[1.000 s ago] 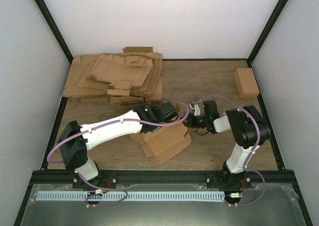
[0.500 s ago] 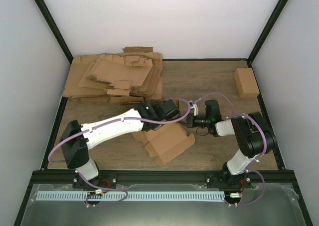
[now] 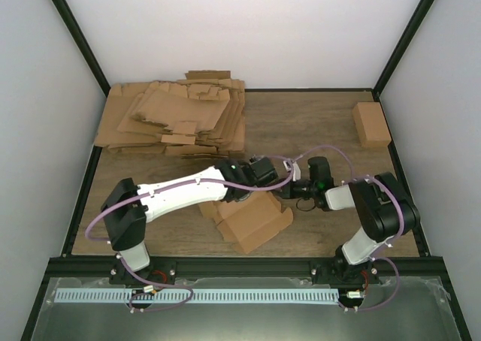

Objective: Fold the paper box

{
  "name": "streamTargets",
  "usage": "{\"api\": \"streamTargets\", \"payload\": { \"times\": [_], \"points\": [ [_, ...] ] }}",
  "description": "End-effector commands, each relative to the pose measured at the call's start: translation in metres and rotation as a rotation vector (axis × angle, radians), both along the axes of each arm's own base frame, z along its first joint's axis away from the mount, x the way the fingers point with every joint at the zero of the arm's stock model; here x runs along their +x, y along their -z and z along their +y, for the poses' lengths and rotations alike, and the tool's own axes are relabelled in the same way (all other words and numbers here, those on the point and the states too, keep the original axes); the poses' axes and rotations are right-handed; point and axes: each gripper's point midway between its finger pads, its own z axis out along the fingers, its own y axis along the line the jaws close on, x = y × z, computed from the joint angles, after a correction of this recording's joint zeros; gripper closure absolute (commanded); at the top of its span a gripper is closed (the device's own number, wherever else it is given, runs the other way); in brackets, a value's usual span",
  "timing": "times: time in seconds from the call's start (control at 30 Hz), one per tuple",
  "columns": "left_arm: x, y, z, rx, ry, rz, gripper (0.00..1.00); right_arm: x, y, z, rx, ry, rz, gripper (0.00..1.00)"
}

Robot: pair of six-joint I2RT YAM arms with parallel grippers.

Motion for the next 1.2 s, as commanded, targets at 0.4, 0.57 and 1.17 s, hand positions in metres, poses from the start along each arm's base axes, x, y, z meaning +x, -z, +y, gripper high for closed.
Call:
{"api": "streamTargets", "payload": {
  "times": [0.4, 0.57, 1.17],
  "points": [
    [-0.021, -0.003, -0.023, 0.172, 0.05, -0.273, 0.96, -0.003, 0.001, -0.004, -0.045, 0.038, -0.049, 0.99],
    [-0.033, 0.01, -0.029, 0.224, 0.07, -0.289, 0.96, -0.006, 0.005, -0.007, -0.047, 0.052, -0.051, 0.99],
    [-0.059, 0.024, -0.045, 0.301, 0.082, -0.353, 0.96, -0.003, 0.014, -0.018, -0.064, 0.143, -0.068, 0.98]
  ]
}}
